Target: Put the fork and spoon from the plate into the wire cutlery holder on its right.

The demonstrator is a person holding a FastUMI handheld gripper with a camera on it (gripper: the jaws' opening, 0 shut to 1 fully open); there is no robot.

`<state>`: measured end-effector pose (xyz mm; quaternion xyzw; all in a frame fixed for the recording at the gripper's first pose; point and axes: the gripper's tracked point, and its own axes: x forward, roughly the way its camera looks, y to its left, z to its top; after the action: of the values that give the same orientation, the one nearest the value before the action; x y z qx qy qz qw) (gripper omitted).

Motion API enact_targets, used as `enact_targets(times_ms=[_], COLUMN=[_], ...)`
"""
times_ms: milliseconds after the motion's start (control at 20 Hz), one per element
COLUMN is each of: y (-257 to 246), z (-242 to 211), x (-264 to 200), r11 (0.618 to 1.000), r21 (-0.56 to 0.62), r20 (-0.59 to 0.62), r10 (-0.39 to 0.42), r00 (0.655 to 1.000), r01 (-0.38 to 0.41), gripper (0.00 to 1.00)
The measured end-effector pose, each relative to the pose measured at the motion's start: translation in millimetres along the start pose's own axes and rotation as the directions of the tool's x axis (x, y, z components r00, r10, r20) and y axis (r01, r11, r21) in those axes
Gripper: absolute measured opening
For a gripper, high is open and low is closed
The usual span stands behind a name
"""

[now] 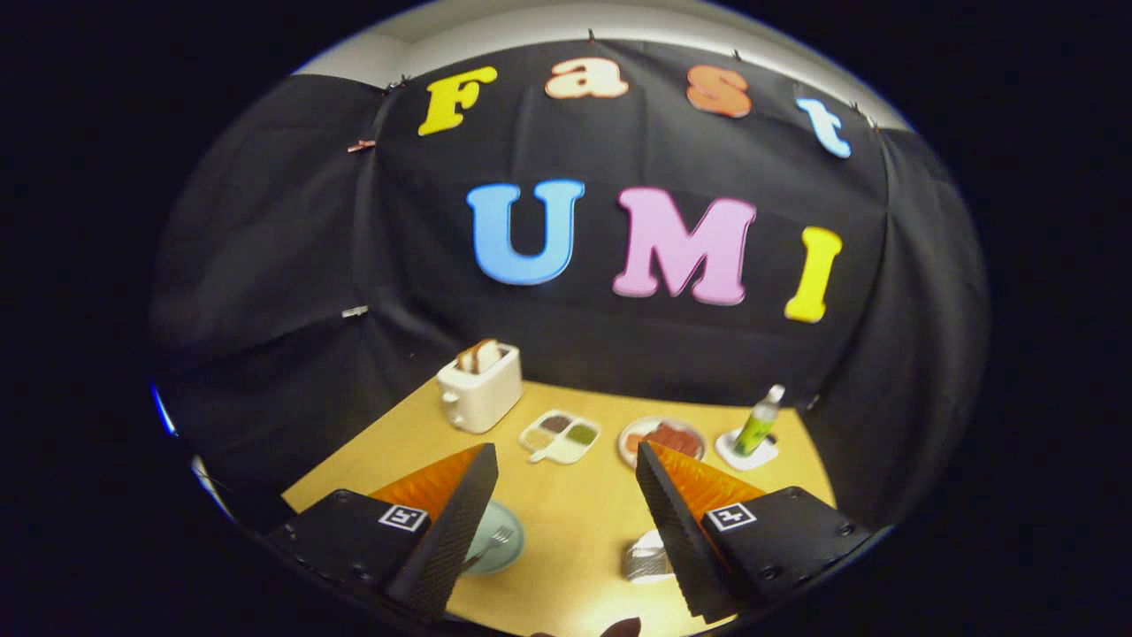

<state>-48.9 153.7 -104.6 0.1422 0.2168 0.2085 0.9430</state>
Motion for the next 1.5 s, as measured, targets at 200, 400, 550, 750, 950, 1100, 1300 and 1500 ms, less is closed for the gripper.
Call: enact_targets(times_ms=[200,400,550,750,950,1100,1300,1500], y=[42,61,77,86,81,82,89,88], z=[-98,-169,-207,-249,-276,-296,-308,-323], x=[36,64,86,104,111,112,124,124], r11=[0.97,0.962,0.97,0.958,0.959,0.946,0.934,0.913], r21=[0.234,0.27,0.238,0.283,0.248,0.253,0.26,0.247], r20=[-0.284,-0.454,-0.538,-0.654,-0.739,-0.795,-0.823,-0.86], r10=[0.135,0.166,0.169,0.155,0.098,0.083,0.081,0.053], r00=[0.949,0.876,0.826,0.74,0.666,0.601,0.562,0.507], r01=[-0.068,-0.042,-0.044,0.049,0.135,0.203,0.246,0.325], gripper=[0.96,0.87,0.77,0.52,0.43,0.43,0.41,0.25])
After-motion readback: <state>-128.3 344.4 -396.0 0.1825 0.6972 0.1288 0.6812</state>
